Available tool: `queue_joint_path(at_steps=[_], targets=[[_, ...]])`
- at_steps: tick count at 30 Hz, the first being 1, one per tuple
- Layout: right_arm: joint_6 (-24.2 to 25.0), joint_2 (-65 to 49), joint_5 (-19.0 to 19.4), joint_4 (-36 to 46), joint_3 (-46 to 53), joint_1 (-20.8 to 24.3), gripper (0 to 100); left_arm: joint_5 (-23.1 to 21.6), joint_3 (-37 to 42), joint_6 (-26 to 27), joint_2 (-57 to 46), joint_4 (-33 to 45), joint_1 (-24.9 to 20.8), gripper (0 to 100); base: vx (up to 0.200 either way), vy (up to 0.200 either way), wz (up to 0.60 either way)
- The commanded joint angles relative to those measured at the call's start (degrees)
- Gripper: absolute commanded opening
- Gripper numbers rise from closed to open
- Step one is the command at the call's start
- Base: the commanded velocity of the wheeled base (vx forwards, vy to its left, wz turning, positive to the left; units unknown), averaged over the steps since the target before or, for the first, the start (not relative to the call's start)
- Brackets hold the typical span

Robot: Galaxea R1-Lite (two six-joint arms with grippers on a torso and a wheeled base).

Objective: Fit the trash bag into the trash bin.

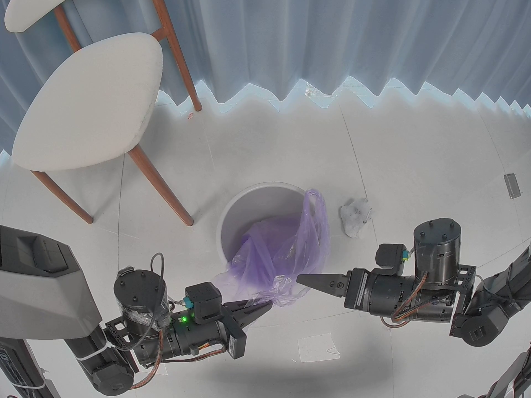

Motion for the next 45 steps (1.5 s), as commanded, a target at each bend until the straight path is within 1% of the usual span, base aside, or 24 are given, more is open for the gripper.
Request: queue_joint_path(at_steps=[1,12,16,20,22,32,33,39,45], targets=[[0.07,1.57,-0.05,-0.22,0.11,-0.19,100,0.14,-0.06,0.00,-0.18,-0.02,-0.01,0,0.000,0.000,0.00],[0.24,1.48,-0.14,-0.48,3.71,-0.36,100,0.32,-0.85,0.00,-0.44,-0.10,0.34,0,0.000,0.000,0.00],[0.24,1.75,-0.22,-0.57,4.33,-0.36,100,0.32,-1.55,-0.09,-2.29,-0.02,0.43,0,0.000,0.000,0.00],[0.77,2.63,-0.22,-0.83,2.75,-0.36,100,0.32,-1.11,-0.09,-2.90,-0.02,-0.19,0,0.000,0.000,0.00],[0.86,3.50,-0.31,-0.74,0.28,-0.63,100,0.32,-0.94,-0.09,-2.99,-0.02,-0.80,0,0.000,0.000,0.00],[1.65,6.14,-0.31,-0.74,-3.76,-1.50,100,0.32,-0.76,0.00,-3.43,-0.02,-0.89,0,0.000,0.000,0.00],[1.65,6.14,-0.49,-0.92,-3.76,-1.59,0,0.32,-0.76,0.00,-3.43,-0.02,-0.80,0,0.000,0.000,0.00],[1.65,4.47,-1.37,-1.01,-3.58,-1.59,0,0.32,-0.94,-0.09,-3.34,-0.02,-0.54,0,0.000,0.000,0.00],[1.65,1.22,-1.37,-1.01,-3.06,-1.86,0,0.41,-0.85,-0.18,-3.25,-0.02,-0.71,0,0.000,0.000,0.00]])
